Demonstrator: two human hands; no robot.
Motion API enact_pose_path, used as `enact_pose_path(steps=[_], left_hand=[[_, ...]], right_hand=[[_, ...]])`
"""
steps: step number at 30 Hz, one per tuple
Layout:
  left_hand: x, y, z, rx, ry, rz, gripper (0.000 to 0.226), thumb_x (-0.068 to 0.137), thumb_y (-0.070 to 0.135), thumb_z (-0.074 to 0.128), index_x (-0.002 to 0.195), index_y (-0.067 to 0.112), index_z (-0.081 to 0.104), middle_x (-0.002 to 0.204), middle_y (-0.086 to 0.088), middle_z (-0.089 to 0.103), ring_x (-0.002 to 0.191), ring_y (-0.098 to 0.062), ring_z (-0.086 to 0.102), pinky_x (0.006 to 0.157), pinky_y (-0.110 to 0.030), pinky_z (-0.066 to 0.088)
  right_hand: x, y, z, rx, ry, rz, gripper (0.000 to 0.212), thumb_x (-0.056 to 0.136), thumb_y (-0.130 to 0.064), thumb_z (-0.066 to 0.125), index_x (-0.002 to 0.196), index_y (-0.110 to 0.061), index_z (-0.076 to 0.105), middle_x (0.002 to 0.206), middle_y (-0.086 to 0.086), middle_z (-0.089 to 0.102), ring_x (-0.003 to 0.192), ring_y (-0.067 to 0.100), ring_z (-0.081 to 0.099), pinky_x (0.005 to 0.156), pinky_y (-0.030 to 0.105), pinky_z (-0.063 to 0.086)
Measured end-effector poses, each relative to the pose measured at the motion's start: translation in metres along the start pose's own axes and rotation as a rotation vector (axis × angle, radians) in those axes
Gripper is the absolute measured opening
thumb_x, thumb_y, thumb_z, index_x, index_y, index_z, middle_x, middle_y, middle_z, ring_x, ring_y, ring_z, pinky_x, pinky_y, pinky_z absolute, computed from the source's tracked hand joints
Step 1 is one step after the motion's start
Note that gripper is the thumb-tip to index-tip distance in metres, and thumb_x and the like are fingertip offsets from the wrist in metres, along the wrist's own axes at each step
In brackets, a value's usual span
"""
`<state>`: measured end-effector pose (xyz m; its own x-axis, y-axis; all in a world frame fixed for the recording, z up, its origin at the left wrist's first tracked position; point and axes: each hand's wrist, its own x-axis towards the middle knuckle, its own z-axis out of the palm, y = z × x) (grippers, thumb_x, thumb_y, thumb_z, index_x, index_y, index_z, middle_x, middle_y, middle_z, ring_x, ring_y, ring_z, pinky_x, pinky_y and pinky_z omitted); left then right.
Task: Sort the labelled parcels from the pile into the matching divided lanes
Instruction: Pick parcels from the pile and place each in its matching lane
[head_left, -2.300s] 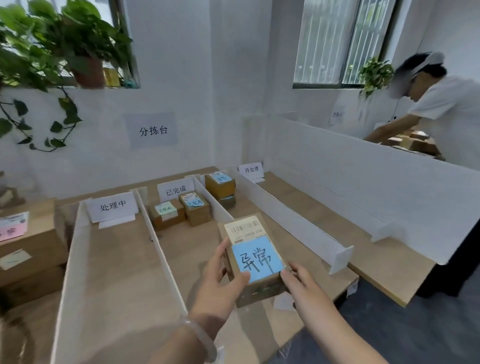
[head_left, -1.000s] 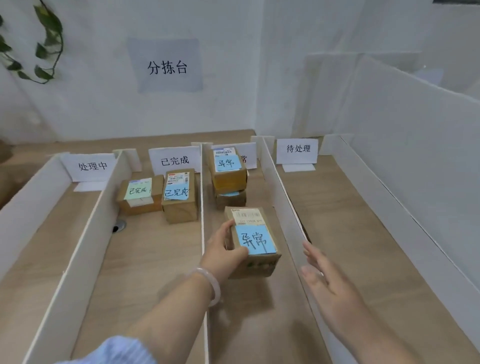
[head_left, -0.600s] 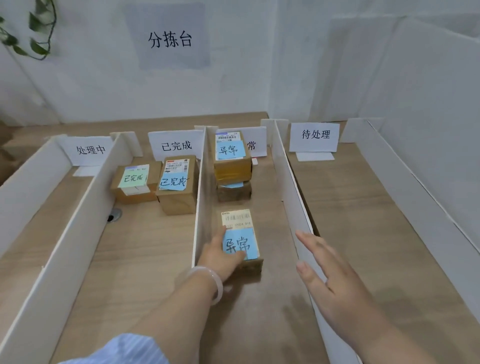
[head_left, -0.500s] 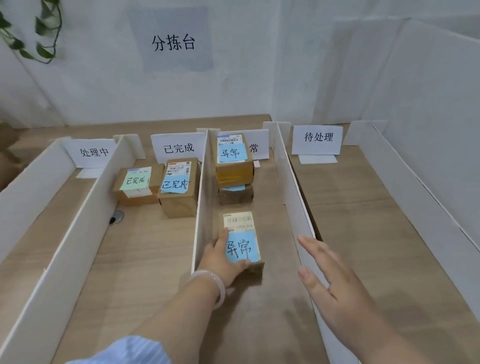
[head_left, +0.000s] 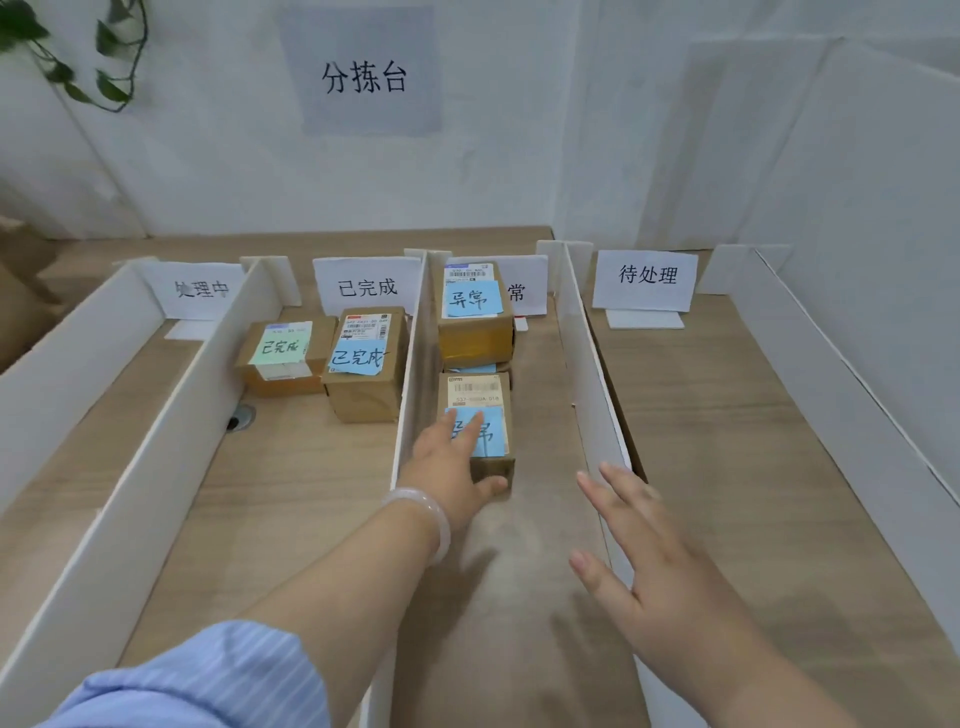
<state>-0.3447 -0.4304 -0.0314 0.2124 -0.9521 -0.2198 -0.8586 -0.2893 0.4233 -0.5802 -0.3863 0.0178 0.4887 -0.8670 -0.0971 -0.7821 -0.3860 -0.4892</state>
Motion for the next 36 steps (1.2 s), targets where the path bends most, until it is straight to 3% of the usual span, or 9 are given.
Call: enact_pose_path(steps=[5,8,10,13,16,24,29,33,36], left_hand=[[-0.088,-0.017,-0.037,0.206,0.176,0.253,0.084,0.089,0.059,0.057,0.155,0.035,0.012,0.164,0.005,0.007,0.150,-0.018,0.009,0.121,-0.035,0.017],[-0.139,-0.047,-0.073,0.265,0.341,0.241,0.077,0.082,0.065,0.048,0.149,0.030,0.035,0.156,-0.003,0.035,0.140,-0.027,0.039,0.111,-0.045,0.039],[-0.170,-0.074,-0.097,0.284,0.409,0.205,0.077,0.076,0.067,0.043,0.142,0.026,0.045,0.147,-0.006,0.049,0.129,-0.030,0.053,0.100,-0.049,0.048],[-0.218,-0.114,-0.133,0.341,0.451,0.128,0.078,0.075,0.068,0.042,0.142,0.028,0.046,0.145,-0.006,0.051,0.128,-0.029,0.054,0.101,-0.051,0.048],[-0.273,-0.161,-0.168,0.409,0.492,0.036,0.076,0.073,0.067,0.042,0.138,0.029,0.051,0.141,-0.005,0.055,0.124,-0.029,0.057,0.098,-0.051,0.049],[-0.442,-0.306,-0.238,0.436,0.567,-0.260,0.073,0.079,0.067,0.050,0.145,0.035,0.043,0.150,0.001,0.045,0.137,-0.024,0.045,0.108,-0.049,0.039],[-0.539,-0.389,-0.267,0.408,0.606,-0.410,0.075,0.070,0.067,0.053,0.137,0.033,0.053,0.143,-0.002,0.053,0.129,-0.027,0.052,0.101,-0.051,0.047],[-0.596,-0.438,-0.275,0.406,0.639,-0.500,0.077,0.077,0.069,0.042,0.147,0.038,0.038,0.155,0.001,0.036,0.143,-0.025,0.034,0.114,-0.051,0.031],[-0.623,-0.467,-0.277,0.370,0.633,-0.546,0.075,0.075,0.069,0.037,0.140,0.034,0.051,0.145,-0.003,0.051,0.132,-0.028,0.050,0.103,-0.054,0.044]], right_hand=[[0.000,-0.043,0.006,-0.195,-0.061,-0.115,0.090,0.067,-0.076,0.002,0.150,-0.045,-0.008,0.155,-0.023,-0.018,0.139,-0.004,-0.025,0.116,0.024,-0.014],[-0.005,-0.084,0.010,-0.260,-0.045,-0.223,0.089,0.069,-0.076,0.006,0.151,-0.043,-0.008,0.159,-0.017,-0.017,0.144,0.003,-0.024,0.119,0.031,-0.012],[-0.011,-0.116,0.012,-0.278,-0.015,-0.281,0.090,0.069,-0.077,0.008,0.151,-0.043,-0.008,0.160,-0.016,-0.015,0.145,0.005,-0.022,0.119,0.033,-0.012],[-0.021,-0.171,0.020,-0.283,-0.024,-0.341,0.097,0.063,-0.078,0.007,0.151,-0.041,-0.010,0.158,-0.017,-0.018,0.144,0.005,-0.023,0.118,0.033,-0.014],[-0.033,-0.236,0.035,-0.333,-0.007,-0.437,0.092,0.073,-0.078,0.016,0.151,-0.040,-0.012,0.161,-0.013,-0.015,0.146,0.008,-0.019,0.119,0.034,-0.013],[-0.085,-0.434,0.123,-0.188,0.011,-0.679,0.091,0.069,-0.079,0.014,0.151,-0.043,-0.004,0.159,-0.018,-0.009,0.141,-0.002,-0.018,0.116,0.028,-0.016],[-0.128,-0.546,0.176,-0.164,-0.023,-0.797,0.088,0.072,-0.075,0.009,0.151,-0.043,-0.009,0.159,-0.018,-0.012,0.144,0.001,-0.019,0.120,0.033,-0.012],[-0.163,-0.606,0.220,-0.106,-0.097,-0.845,0.077,0.088,-0.070,0.032,0.152,-0.043,-0.001,0.158,-0.021,-0.009,0.147,0.004,-0.014,0.121,0.031,-0.007],[-0.177,-0.638,0.249,-0.134,-0.141,-0.897,0.081,0.081,-0.071,0.023,0.152,-0.042,-0.002,0.161,-0.016,-0.010,0.147,0.004,-0.014,0.119,0.028,-0.009]])
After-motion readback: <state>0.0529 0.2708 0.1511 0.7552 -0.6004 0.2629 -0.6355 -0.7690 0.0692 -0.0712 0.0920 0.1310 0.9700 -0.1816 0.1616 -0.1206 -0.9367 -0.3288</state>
